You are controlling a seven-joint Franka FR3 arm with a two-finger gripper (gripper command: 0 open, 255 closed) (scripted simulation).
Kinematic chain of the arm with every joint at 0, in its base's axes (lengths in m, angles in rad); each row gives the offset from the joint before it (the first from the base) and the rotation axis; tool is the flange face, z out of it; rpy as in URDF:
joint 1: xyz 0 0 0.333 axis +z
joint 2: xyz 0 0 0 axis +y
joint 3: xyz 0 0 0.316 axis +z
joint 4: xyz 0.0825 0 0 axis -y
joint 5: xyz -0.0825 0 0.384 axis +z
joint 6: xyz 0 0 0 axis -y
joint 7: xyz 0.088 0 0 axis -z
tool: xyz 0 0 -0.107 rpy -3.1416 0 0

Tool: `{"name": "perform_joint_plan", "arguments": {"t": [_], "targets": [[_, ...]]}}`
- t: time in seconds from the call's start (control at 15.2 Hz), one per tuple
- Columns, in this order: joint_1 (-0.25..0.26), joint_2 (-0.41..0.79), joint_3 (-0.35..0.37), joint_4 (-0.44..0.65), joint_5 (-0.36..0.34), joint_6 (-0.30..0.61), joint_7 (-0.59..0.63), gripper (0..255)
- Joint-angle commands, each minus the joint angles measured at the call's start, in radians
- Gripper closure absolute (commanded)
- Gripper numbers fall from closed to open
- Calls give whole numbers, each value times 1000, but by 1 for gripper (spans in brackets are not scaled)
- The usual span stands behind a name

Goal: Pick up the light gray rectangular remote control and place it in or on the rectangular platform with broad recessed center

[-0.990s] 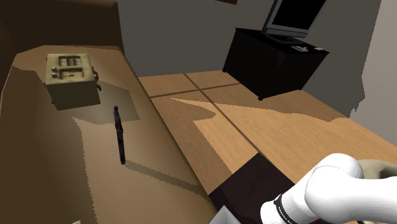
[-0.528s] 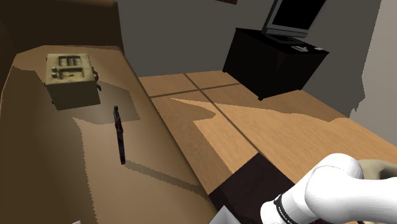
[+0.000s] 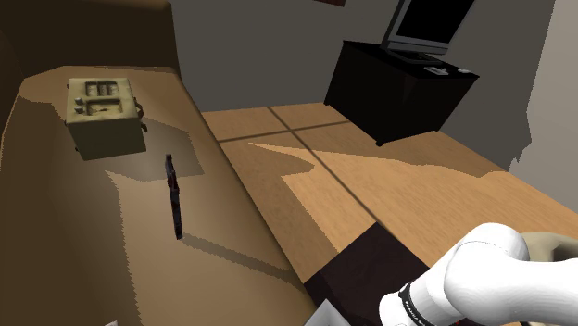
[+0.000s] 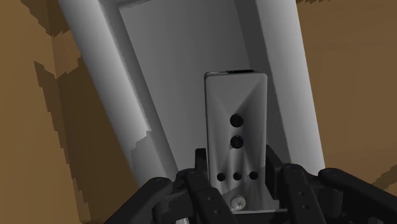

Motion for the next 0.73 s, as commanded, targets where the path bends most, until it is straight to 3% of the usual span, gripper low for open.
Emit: {"name": "perform_joint_plan", "arguments": {"t": [0.0,0.13,0.2,0.53,0.66], "targets": [[0,0,0,0,0,0,0,255],[0,0,0,0,0,0,0,255],[0,0,0,0,0,0,0,0],[0,0,0,0,0,0,0,0],[-1,9,-39,51,-30,-53,12,0]]}}
